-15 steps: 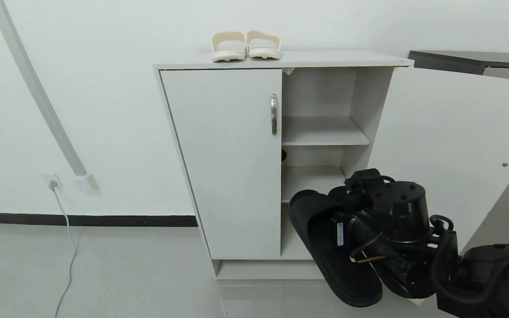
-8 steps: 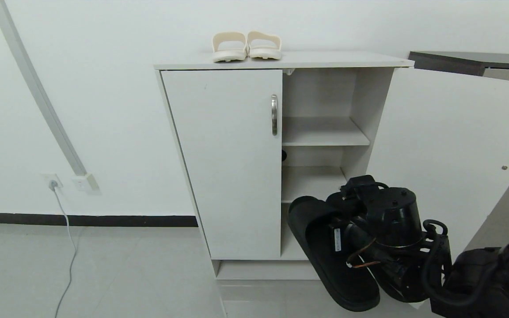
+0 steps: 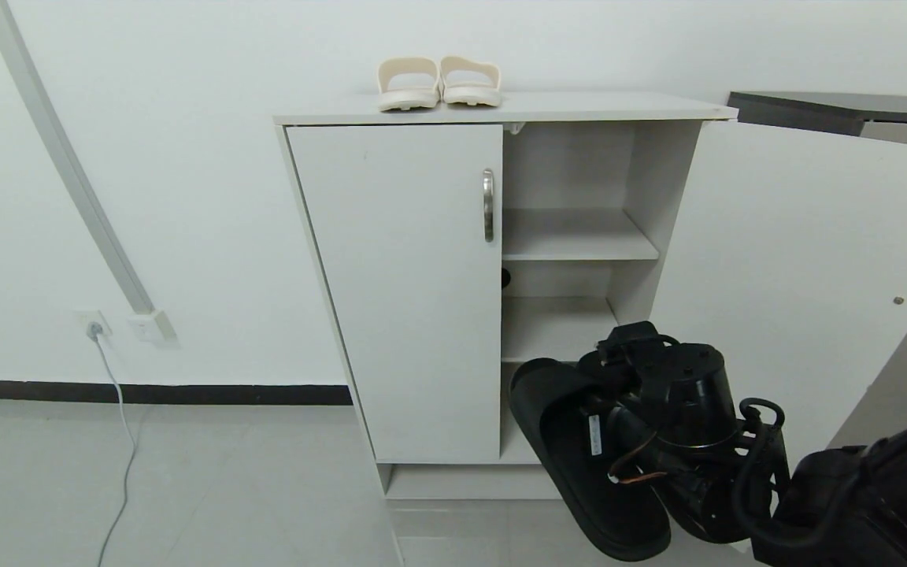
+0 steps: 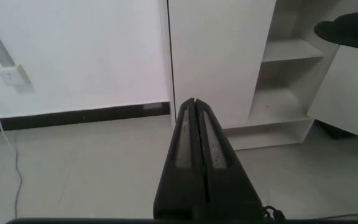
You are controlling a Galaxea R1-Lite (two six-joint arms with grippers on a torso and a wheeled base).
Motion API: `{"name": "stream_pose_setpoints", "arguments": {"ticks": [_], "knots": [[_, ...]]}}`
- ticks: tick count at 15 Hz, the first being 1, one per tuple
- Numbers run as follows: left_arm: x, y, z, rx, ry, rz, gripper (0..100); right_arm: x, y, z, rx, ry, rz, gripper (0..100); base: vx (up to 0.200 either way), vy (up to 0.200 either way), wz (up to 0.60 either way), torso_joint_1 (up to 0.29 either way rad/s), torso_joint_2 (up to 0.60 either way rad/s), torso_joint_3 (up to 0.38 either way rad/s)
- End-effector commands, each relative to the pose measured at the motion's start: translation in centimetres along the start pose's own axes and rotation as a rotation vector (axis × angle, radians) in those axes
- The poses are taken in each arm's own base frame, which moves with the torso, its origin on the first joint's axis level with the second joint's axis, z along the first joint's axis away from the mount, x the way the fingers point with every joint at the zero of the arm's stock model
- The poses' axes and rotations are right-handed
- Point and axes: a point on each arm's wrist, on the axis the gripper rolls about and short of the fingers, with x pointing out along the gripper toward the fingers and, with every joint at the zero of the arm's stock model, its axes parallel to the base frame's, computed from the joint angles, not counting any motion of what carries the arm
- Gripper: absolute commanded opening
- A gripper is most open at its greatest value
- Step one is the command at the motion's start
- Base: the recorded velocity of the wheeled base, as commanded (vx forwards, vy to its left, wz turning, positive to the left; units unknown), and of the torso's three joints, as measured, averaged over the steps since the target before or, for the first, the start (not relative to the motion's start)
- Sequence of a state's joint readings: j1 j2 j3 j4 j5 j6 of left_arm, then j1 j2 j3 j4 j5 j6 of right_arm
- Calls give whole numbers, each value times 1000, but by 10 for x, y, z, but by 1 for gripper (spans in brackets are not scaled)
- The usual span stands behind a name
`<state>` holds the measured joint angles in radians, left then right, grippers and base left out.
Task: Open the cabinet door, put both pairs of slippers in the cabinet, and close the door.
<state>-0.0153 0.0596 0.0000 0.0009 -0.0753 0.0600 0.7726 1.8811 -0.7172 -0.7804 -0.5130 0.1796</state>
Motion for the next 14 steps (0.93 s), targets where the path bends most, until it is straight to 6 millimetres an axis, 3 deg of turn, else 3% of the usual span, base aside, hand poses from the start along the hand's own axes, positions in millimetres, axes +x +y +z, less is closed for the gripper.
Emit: {"name": "stream_pose_setpoints", "arguments": {"ticks": [1,7,11,14], "knots": [[-4,-1,-2,13,-57,27,0,4,2,-3,-3,-1,1,0,0,0,0,0,0,0],[-4,0,-2,-30,-56,32,0,32,19,1,22,-78,0,0,0,0,0,0,0,0],[-4,0,-2,-29,-56,32,0,70,43,1,48,-129,-192,0,0,0,0,0,0,0],[-4,0,-2,-29,-56,32,0,70,43,2,52,-136,-206,0,0,0,0,0,0,0]]}}
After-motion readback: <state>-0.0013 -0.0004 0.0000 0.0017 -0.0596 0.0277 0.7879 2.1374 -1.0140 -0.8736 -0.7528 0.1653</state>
